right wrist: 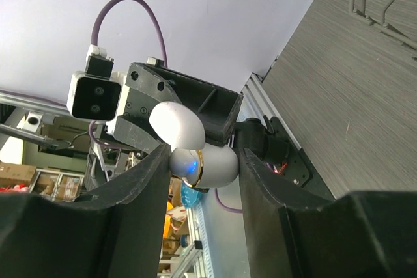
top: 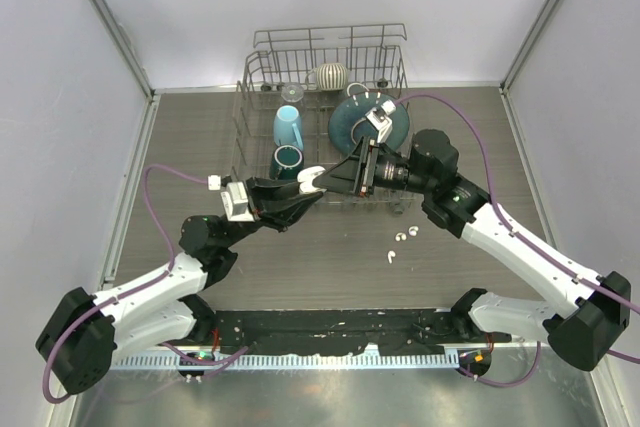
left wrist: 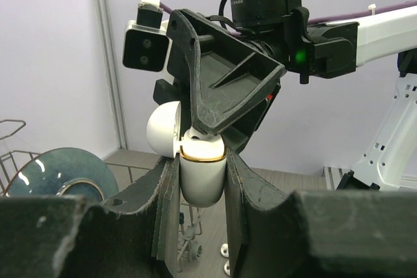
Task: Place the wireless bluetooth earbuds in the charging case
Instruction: Pick up the earbud from the center of the board.
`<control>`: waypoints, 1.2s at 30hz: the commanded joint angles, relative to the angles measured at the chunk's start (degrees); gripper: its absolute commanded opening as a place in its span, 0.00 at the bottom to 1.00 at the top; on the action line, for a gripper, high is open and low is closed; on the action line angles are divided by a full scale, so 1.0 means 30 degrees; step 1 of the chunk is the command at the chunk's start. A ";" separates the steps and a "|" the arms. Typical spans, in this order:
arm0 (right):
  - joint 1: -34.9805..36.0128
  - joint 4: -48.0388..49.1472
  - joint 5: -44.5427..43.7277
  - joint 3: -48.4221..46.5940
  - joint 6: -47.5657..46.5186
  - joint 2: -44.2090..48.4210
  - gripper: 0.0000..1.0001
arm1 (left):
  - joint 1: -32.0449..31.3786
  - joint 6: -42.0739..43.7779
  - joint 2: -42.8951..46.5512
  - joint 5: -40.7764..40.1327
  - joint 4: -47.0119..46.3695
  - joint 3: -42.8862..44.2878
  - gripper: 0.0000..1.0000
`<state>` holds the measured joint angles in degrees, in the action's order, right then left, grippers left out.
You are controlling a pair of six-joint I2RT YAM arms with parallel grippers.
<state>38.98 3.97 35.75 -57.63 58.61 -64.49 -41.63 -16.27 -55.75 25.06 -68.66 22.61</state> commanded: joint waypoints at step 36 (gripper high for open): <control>0.0014 -1.5005 -1.7307 0.6375 -0.1754 0.4482 0.66 | -0.0099 0.1147 0.3612 -0.1234 0.2234 -0.0388 0.00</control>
<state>38.87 -44.40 -13.65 -40.10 49.71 -49.54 -41.63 -14.20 -45.84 22.09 -61.30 21.47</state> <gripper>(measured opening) 0.665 0.307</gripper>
